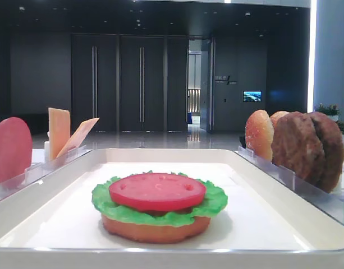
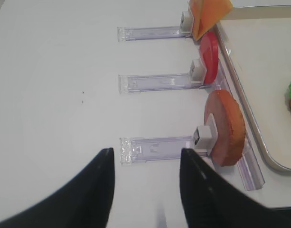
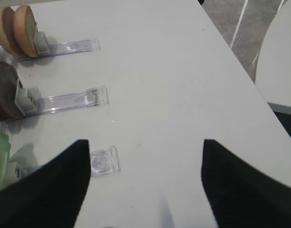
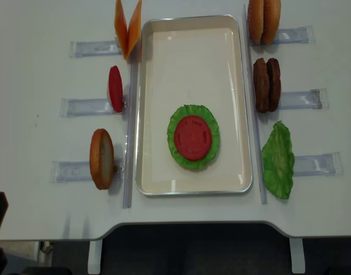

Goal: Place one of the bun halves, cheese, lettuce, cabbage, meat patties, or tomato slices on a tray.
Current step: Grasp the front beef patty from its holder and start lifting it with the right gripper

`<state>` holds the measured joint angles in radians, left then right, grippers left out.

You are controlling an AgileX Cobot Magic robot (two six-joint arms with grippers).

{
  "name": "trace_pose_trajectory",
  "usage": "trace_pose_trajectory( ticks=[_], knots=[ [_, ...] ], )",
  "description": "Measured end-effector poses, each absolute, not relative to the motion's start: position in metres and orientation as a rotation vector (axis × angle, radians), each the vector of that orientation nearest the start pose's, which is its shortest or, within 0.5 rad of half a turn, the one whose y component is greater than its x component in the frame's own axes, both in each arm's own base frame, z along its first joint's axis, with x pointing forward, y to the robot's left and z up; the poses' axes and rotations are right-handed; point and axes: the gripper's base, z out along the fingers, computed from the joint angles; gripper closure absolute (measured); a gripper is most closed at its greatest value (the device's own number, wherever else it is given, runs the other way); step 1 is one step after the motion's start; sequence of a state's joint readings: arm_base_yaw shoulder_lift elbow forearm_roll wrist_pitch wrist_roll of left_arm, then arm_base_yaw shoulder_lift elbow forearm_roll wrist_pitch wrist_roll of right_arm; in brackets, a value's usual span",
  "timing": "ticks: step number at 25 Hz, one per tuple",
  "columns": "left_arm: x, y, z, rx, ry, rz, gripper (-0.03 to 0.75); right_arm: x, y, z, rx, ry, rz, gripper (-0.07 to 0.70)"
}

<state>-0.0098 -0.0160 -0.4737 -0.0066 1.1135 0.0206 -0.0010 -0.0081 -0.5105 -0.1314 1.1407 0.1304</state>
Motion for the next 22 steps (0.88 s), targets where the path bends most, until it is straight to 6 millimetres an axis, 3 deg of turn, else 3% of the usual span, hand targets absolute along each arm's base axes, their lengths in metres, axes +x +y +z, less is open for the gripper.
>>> trace_pose_trajectory(
  ticks=[22],
  knots=[
    [-0.0067,-0.0005,0.2657,0.035,2.107,0.0,0.37,-0.0108,-0.0105,0.2751,0.15,2.084,-0.076,0.159]
  ],
)
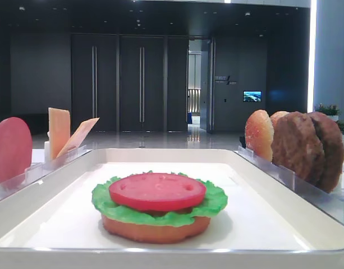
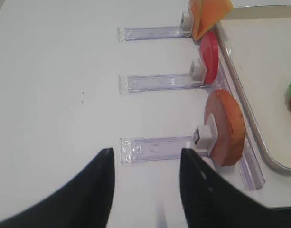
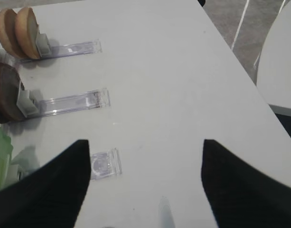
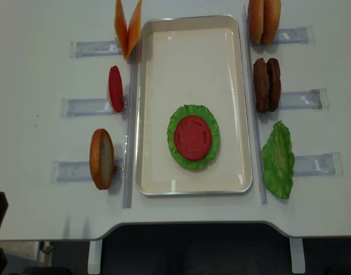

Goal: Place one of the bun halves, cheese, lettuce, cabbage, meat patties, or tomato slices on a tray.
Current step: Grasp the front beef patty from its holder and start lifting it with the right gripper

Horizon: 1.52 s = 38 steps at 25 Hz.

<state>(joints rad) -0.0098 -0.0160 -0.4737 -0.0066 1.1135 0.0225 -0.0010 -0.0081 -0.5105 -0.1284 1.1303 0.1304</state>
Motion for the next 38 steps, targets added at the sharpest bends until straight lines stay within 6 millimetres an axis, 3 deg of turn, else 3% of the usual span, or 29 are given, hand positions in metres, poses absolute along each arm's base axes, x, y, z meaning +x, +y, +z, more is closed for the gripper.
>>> trace_pose_trajectory(
  ticks=[4,8,17,24,31,38],
  knots=[
    [-0.007,0.0,0.266,0.035,2.107,0.0,0.37,-0.007,-0.01,0.278,0.147,2.091,-0.078,0.159],
    [-0.007,0.0,0.266,0.035,2.107,0.0,0.37,0.016,-0.01,0.283,0.141,2.218,-0.091,0.173],
    [-0.007,0.0,0.266,0.035,2.106,0.0,0.37,0.091,-0.01,0.304,0.127,2.482,-0.114,0.211],
    [-0.007,0.0,0.266,0.035,2.106,0.0,0.37,0.152,-0.01,0.325,0.108,2.584,-0.125,0.213],
    [-0.007,0.0,0.266,0.036,2.106,0.001,0.37,0.195,-0.006,0.341,0.092,2.64,-0.075,0.213],
    [-0.007,0.0,0.266,0.036,2.106,0.001,0.37,0.224,-0.006,0.345,0.061,2.737,-0.084,0.216]
  ],
)
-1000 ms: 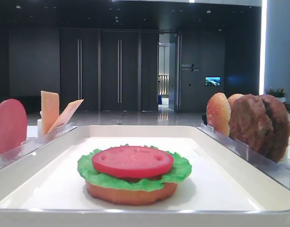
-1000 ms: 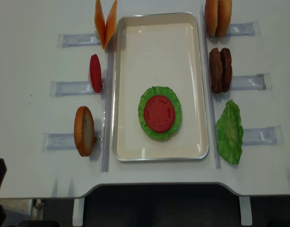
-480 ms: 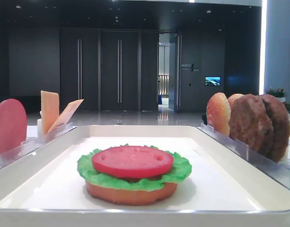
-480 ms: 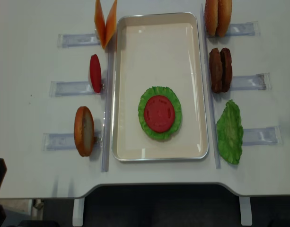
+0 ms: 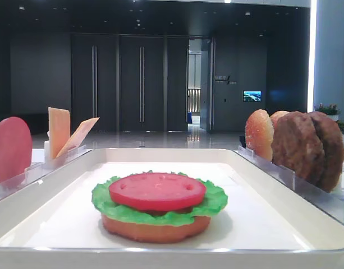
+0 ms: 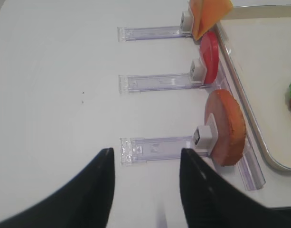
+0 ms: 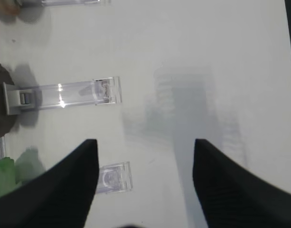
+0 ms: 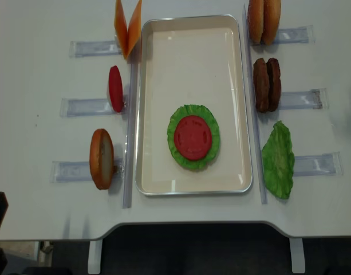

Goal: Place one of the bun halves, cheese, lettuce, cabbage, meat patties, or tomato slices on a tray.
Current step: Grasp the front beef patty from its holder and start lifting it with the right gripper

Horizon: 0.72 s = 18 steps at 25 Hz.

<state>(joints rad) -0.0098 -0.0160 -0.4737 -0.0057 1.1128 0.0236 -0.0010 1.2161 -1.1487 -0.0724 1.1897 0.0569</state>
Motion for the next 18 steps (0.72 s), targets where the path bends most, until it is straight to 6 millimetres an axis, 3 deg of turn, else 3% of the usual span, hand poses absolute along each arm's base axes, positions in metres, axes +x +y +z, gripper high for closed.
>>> trace_pose_trajectory(
  ticks=[5,9,12,18],
  knots=[
    [-0.007,0.0,0.266,0.036,2.106,0.001,0.37,0.236,-0.005,0.345,0.06,2.768,-0.072,0.216],
    [-0.007,0.0,0.266,0.036,2.106,0.001,0.37,0.238,0.002,0.35,0.075,2.756,0.047,0.216],
    [-0.007,0.0,0.266,0.036,2.106,0.001,0.37,0.239,0.012,0.352,0.069,2.748,0.185,0.216],
    [-0.007,0.0,0.266,0.036,2.106,0.001,0.37,0.247,0.047,0.342,-0.044,2.805,0.262,0.216]
  ],
)
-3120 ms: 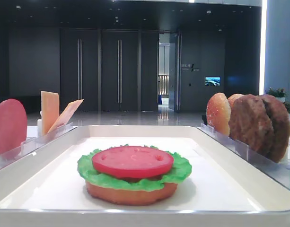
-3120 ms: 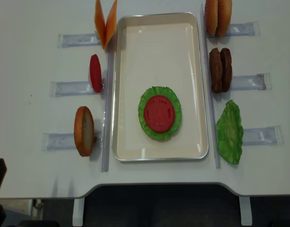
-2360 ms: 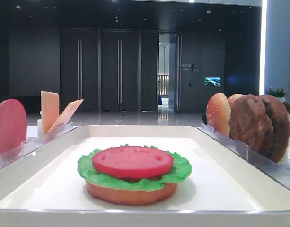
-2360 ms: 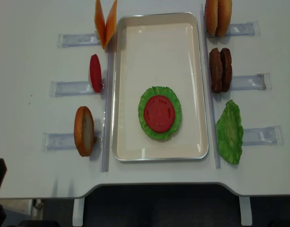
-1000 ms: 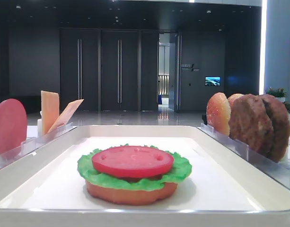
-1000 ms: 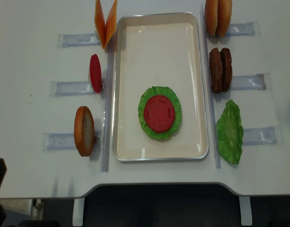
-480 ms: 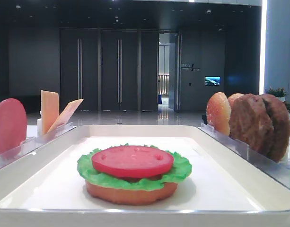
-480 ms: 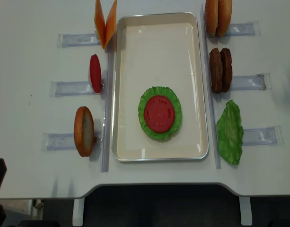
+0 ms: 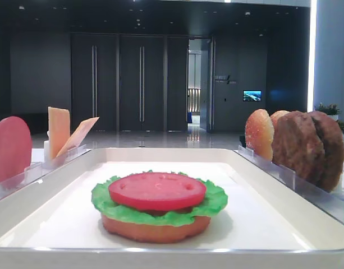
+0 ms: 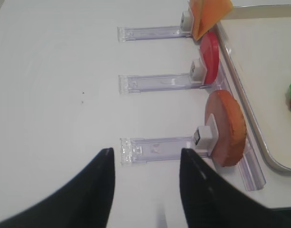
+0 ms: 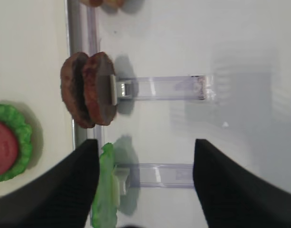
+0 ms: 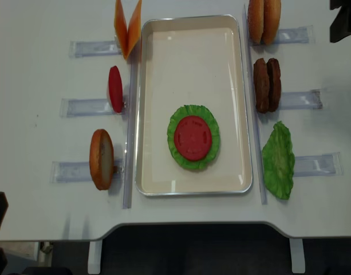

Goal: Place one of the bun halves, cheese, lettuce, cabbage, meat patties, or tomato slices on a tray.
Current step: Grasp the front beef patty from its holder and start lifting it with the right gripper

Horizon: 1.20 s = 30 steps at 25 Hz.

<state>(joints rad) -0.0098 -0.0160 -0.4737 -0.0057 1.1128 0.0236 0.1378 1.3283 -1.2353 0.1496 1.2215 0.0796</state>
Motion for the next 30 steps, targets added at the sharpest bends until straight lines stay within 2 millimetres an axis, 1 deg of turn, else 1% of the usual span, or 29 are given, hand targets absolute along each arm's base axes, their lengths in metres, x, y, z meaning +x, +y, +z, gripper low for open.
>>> trace_pose_trajectory(
  ticks=[5,9,14,17,21,23,26,30],
  knots=[
    [-0.007,0.0,0.266,0.036,2.106,0.001,0.37,0.25,0.082,0.327,-0.153,2.872,0.278,0.216],
    [-0.007,0.0,0.266,0.036,2.106,0.001,0.37,0.252,0.099,0.318,-0.179,2.911,0.263,0.216],
    [-0.007,0.0,0.266,0.036,2.106,0.001,0.37,0.262,0.109,0.307,-0.123,2.912,0.281,0.216],
    [-0.007,0.0,0.266,0.036,2.106,0.001,0.37,0.268,0.112,0.306,-0.082,2.865,0.308,0.216],
    [-0.007,0.0,0.266,0.036,2.106,0.001,0.37,0.271,0.113,0.309,-0.066,2.836,0.326,0.213],
    [-0.007,0.0,0.266,0.036,2.106,0.001,0.37,0.27,0.117,0.309,-0.073,2.836,0.338,0.211],
    [-0.007,0.0,0.266,0.036,2.106,0.001,0.37,0.27,0.126,0.304,-0.102,2.85,0.355,0.211],
    [-0.007,0.0,0.266,0.036,2.106,0.001,0.37,0.273,0.138,0.291,-0.141,2.891,0.348,0.211]
  ],
)
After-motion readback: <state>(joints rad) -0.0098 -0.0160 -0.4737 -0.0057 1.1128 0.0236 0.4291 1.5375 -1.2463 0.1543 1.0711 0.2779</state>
